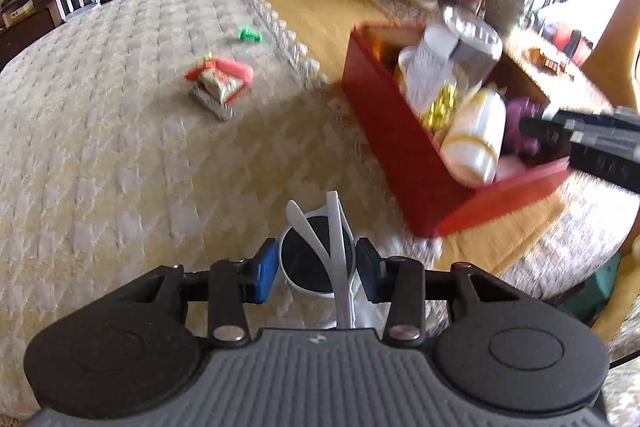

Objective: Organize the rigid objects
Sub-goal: 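Lower the purple object into the box with the right gripper while the left gripper carries the sunglasses toward it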

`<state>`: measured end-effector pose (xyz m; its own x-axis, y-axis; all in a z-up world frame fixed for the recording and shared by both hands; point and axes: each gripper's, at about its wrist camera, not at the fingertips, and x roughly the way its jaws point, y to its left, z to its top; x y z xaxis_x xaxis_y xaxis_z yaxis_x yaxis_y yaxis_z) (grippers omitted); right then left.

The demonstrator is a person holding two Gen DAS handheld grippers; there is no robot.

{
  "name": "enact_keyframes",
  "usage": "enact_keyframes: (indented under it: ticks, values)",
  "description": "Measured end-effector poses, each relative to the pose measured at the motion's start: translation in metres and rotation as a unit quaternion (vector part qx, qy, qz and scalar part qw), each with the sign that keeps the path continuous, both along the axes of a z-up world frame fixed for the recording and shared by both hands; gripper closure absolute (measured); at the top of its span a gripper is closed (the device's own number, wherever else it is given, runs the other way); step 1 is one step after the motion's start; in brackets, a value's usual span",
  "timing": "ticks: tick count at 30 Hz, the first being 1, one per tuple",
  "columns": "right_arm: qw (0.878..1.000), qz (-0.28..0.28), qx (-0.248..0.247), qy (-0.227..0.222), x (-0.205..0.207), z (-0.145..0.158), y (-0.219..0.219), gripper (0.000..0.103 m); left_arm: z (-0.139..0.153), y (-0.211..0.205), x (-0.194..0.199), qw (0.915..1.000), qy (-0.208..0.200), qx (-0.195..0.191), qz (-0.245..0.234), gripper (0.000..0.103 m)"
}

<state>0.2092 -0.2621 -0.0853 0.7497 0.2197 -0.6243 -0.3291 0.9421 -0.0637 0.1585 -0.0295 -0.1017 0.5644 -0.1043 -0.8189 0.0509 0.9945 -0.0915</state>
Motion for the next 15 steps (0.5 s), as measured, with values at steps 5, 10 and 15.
enact_keyframes:
  ticks: [5, 10, 15]
  values:
    - [1.000, 0.002, -0.004, 0.001, 0.002, -0.001, -0.001, 0.067, 0.030, 0.008, -0.001, 0.9987, -0.045, -0.023, 0.004, 0.062]
    - [1.000, 0.004, -0.013, -0.001, 0.002, -0.002, 0.000, 0.067, 0.059, 0.010, 0.005, 0.9959, -0.058, -0.070, -0.006, 0.062]
    - [1.000, 0.005, -0.023, -0.003, 0.003, -0.002, -0.003, 0.067, 0.097, -0.007, 0.006, 0.9899, -0.097, -0.092, -0.048, 0.062]
